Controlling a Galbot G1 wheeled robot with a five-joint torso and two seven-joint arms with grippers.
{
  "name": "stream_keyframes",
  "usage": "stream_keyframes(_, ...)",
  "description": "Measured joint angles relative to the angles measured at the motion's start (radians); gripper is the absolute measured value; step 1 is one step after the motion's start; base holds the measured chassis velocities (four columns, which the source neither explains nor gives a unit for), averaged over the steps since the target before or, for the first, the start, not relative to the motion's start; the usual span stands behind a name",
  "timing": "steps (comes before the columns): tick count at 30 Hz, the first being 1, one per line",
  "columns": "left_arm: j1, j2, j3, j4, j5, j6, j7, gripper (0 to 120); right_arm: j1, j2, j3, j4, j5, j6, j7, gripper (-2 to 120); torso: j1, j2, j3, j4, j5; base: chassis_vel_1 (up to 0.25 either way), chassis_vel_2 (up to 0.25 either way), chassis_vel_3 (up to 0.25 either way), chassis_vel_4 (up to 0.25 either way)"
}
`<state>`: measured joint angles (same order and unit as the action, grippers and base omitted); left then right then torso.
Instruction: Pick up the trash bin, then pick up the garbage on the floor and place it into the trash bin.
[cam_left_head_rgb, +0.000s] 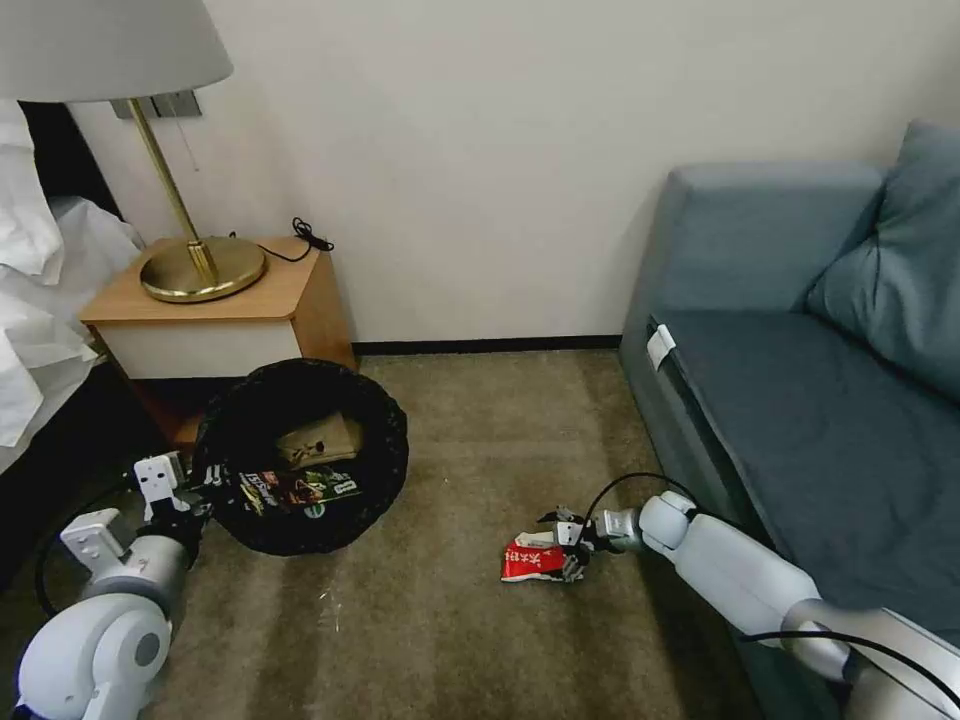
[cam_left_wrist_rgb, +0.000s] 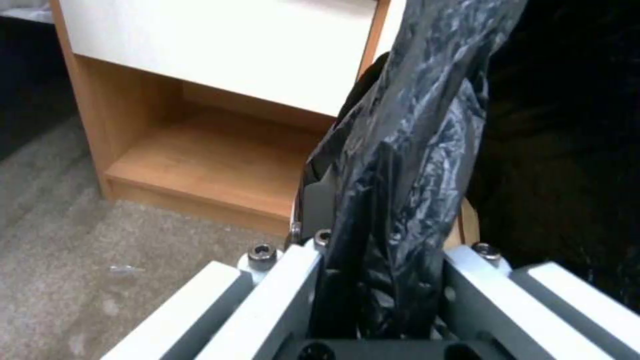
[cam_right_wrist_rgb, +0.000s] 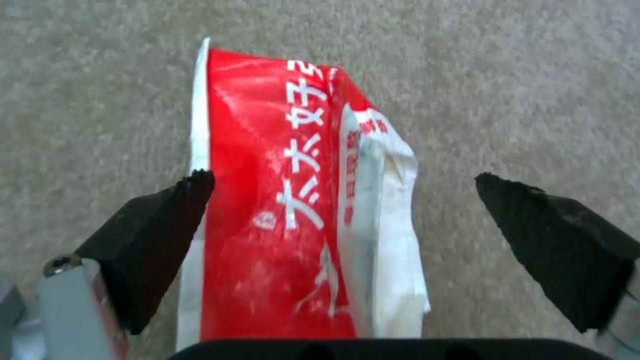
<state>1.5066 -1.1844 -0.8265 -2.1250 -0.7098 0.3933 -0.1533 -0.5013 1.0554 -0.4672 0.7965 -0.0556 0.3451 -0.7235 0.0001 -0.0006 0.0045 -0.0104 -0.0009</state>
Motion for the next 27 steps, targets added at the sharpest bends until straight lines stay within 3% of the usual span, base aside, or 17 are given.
stream_keyframes(12,0.005,-0.004,0.001,-0.005,0.009,-0.002,0.002,1,0.008,0.05,0.005,-0.055,-0.024,0.005,0.006,100,0.0,0.0,0.0,0.0,-0.0002,0.0,0.0,0.0,0.0)
stream_keyframes(16,0.01,-0.005,0.0,-0.006,0.012,-0.005,0.004,1,0.021,0.105,0.017,-0.116,-0.059,0.012,0.007,87,0.0,0.0,0.0,0.0003,-0.0001,0.0,0.0,0.0,0.0)
stream_keyframes(17,0.01,-0.005,0.0,-0.006,0.012,-0.005,0.004,1,0.021,0.105,0.017,-0.116,-0.059,0.012,0.007,87,0.0,0.0,0.0,0.0003,-0.0001,0.0,0.0,0.0,0.0)
stream_keyframes(20,0.01,-0.006,0.001,-0.008,0.013,-0.007,0.004,1,0.025,0.112,0.033,-0.153,-0.079,0.015,0.002,68,0.0,0.0,0.0,-0.0002,-0.0001,0.0,0.0,0.0,0.0)
stream_keyframes(23,0.01,-0.006,0.002,-0.008,0.014,-0.008,0.005,1,0.025,0.113,0.038,-0.157,-0.084,0.015,-0.001,64,0.0,0.0,0.0,-0.0001,-0.0002,0.0,0.0,0.0,0.0)
stream_keyframes(27,0.012,-0.005,0.003,-0.017,0.016,-0.008,0.005,1,0.017,0.115,0.05,-0.17,-0.096,0.016,-0.006,45,0.0,0.0,0.0,-0.0002,-0.0002,0.0,0.0,0.0,0.0)
